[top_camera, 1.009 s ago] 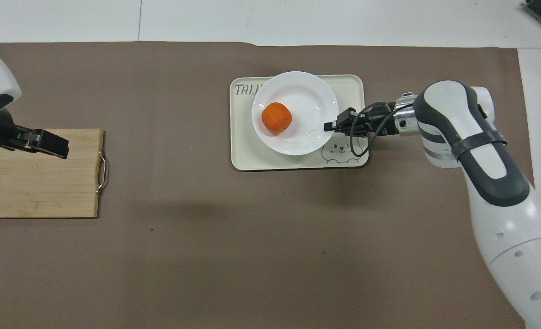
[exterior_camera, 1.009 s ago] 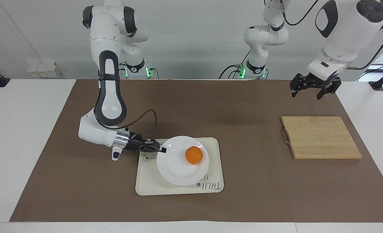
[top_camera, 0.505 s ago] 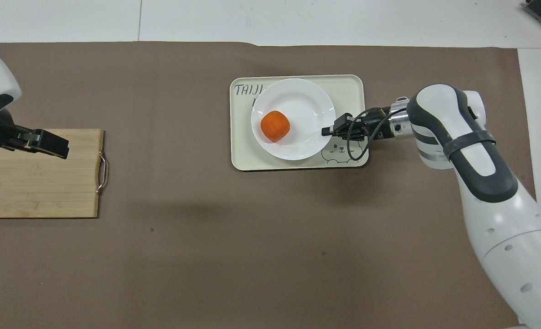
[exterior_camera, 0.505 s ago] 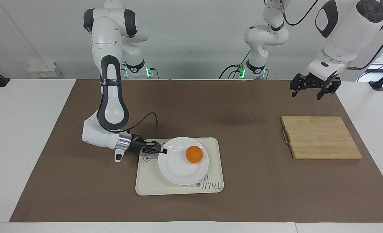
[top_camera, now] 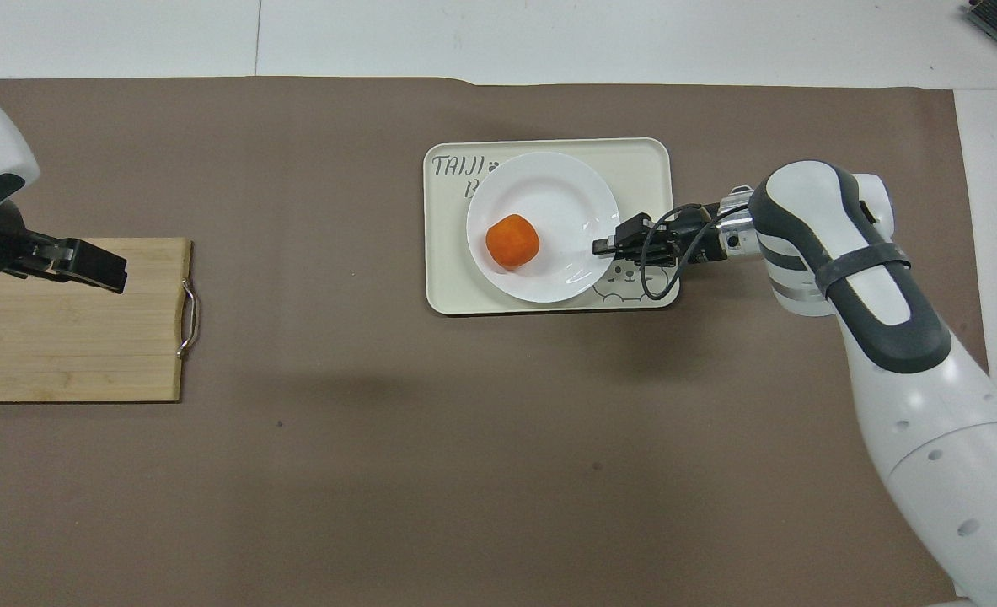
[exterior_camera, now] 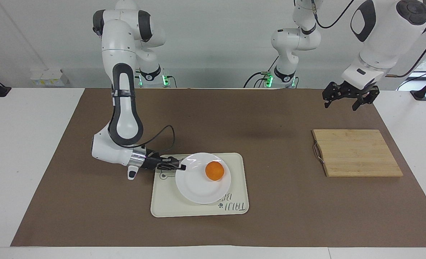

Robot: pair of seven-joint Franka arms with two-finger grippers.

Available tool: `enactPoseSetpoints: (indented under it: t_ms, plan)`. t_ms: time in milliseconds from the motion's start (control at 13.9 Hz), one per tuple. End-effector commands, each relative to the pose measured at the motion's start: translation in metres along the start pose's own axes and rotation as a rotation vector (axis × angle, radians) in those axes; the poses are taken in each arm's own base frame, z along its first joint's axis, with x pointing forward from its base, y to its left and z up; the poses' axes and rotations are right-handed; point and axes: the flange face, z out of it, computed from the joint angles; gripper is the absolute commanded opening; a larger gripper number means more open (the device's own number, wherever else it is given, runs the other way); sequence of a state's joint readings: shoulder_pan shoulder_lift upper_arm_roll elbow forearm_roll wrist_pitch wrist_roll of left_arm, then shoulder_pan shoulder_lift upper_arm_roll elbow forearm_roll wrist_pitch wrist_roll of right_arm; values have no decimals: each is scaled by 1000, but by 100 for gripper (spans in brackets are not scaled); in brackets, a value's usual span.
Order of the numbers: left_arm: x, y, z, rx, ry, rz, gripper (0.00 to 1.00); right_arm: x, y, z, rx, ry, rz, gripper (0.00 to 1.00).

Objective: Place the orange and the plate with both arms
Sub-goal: 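Adjust the plate on the tray and open the right gripper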

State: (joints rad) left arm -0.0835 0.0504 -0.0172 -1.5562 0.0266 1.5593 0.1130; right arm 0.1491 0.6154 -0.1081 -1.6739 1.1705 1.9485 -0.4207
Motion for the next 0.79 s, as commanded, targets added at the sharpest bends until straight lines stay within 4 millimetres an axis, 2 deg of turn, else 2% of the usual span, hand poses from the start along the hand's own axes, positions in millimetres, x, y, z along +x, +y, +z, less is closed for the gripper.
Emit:
enactPoseSetpoints:
  t_ms: [0, 72, 216, 505, 649, 721]
  plan:
    - [-1, -3, -3, 11, -6, 2, 100, 0, 2, -10, -51, -4, -27, 95]
    - [-1, -3, -3, 11, -6, 2, 100, -2, -3, -11, -77, -12, -43, 100]
    - [-1, -3, -3, 11, -6, 2, 100, -2, -12, -26, -152, -18, -38, 100]
    - [-1, -3, -3, 11, -6, 2, 100, -4, -53, -56, -292, 8, -15, 100]
    - [-1, -3, -3, 11, -6, 2, 100, -8, -67, -73, -379, 21, -40, 100]
    - [-1, -3, -3, 11, -6, 2, 100, -9, -77, -89, -445, 54, -59, 100]
